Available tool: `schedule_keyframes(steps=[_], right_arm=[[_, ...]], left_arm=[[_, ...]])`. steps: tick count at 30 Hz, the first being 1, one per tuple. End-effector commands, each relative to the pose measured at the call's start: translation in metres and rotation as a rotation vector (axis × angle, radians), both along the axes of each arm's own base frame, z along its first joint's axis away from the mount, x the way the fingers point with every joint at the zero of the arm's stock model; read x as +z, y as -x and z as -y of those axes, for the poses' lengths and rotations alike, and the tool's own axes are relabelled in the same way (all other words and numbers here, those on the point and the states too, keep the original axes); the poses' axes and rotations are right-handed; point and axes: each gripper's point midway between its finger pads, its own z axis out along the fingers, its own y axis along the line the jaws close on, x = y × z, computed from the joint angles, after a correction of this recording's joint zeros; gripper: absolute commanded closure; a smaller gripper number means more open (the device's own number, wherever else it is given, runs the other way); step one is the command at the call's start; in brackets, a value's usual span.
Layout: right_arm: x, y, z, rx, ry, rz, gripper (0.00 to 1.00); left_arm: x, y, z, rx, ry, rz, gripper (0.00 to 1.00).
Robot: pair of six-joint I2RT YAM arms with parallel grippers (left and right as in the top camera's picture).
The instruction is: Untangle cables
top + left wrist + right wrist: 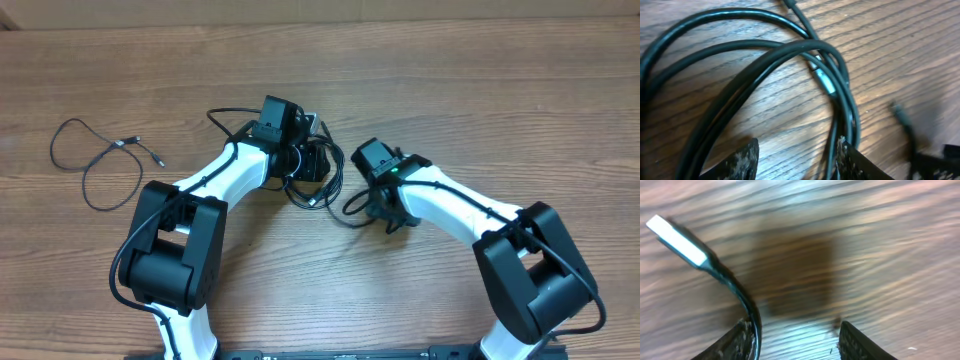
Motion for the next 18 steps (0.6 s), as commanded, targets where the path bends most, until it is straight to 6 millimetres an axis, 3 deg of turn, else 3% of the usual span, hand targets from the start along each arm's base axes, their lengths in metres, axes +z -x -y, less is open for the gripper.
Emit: schedule_keyframes(steps=[1,4,9,14,18], right_arm=[[-0.019,0.015,0.037,-0.15,0.081,-0.053,0.41],[-0.022,0.019,0.026,-0.15,0.009,-0.094,0.37],[-0.025,0.038,-0.003,0.018,-0.15,-0.225,0.36],[-0.017,0.061,-0.043,0.136,-0.389,-0.351,0.33],[-0.015,0.06,-0.046,0.135,-0.409,-0.354,0.35]], left_arm=[[-0.006,-0.005,-0.009,0.041,-0.059,0.006,0.49],[-0.007,-0.005,-0.009,0.043,-0.058,0.004,0.49],[0.0,-0.001,0.005,0.003,0.024,-0.01,0.5],[0.008,0.002,0.018,-0.058,0.097,-0.003,0.49],[0.009,0.001,0.02,-0.061,0.109,0.002,0.47]])
